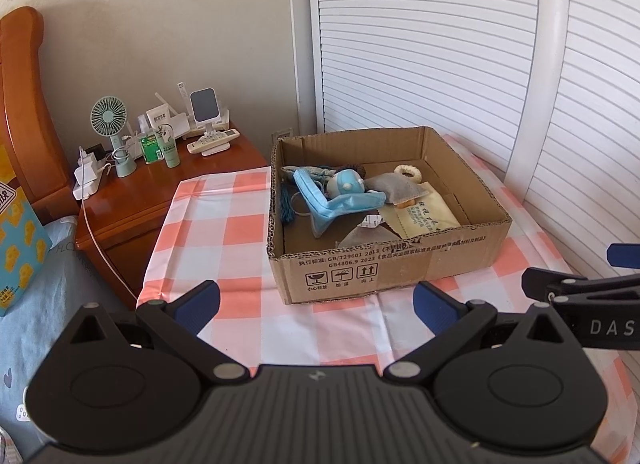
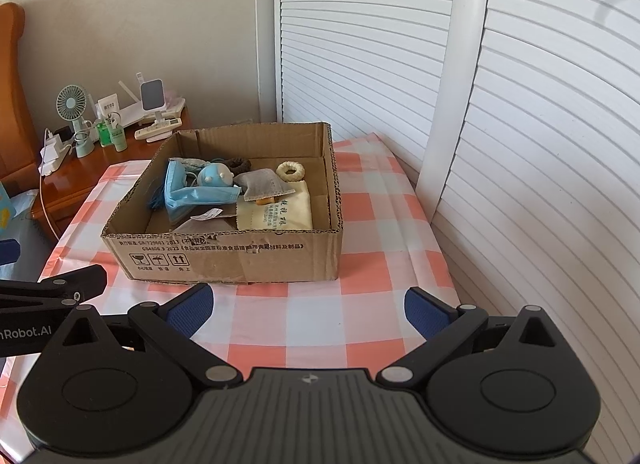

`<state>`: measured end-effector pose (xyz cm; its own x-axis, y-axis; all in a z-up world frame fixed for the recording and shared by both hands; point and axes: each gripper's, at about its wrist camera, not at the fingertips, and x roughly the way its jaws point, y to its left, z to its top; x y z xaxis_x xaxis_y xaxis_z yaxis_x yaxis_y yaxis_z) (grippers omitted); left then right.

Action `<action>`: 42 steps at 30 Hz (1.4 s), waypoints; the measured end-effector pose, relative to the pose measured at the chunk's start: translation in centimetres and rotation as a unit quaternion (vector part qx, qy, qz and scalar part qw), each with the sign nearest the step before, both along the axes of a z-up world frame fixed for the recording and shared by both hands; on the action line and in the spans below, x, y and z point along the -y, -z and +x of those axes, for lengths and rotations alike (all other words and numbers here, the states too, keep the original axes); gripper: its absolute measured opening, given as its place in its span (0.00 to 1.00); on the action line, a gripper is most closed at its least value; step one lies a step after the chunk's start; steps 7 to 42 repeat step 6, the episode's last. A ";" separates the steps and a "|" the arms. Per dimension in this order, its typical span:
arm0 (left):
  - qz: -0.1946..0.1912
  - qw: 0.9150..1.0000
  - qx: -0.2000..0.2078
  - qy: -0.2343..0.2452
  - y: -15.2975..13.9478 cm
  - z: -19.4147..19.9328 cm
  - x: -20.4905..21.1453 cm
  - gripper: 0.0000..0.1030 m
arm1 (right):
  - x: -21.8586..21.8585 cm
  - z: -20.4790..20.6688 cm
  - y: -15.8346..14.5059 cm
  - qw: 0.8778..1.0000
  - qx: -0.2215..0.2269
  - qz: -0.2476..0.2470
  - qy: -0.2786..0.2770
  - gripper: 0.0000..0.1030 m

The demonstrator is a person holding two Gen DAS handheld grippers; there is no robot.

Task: Organize soft objects

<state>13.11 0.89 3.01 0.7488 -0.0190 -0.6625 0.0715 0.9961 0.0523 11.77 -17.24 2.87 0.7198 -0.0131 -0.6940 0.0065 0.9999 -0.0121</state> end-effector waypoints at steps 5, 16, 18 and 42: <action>0.000 1.000 -0.001 -0.001 0.0 0.0 0.0 0.99 | 0.1 0.1 0.0 1.000 -0.001 0.000 0.001 1.00; -0.001 1.000 -0.002 -0.001 0.0 0.1 0.0 0.99 | 0.1 0.0 0.0 1.000 0.000 0.000 0.001 1.00; -0.001 1.000 -0.002 -0.001 0.0 0.1 0.0 0.99 | 0.1 0.0 0.0 1.000 0.000 0.000 0.001 1.00; -0.001 1.000 -0.002 -0.001 0.0 0.1 0.0 0.99 | 0.1 0.0 0.0 1.000 0.000 0.000 0.001 1.00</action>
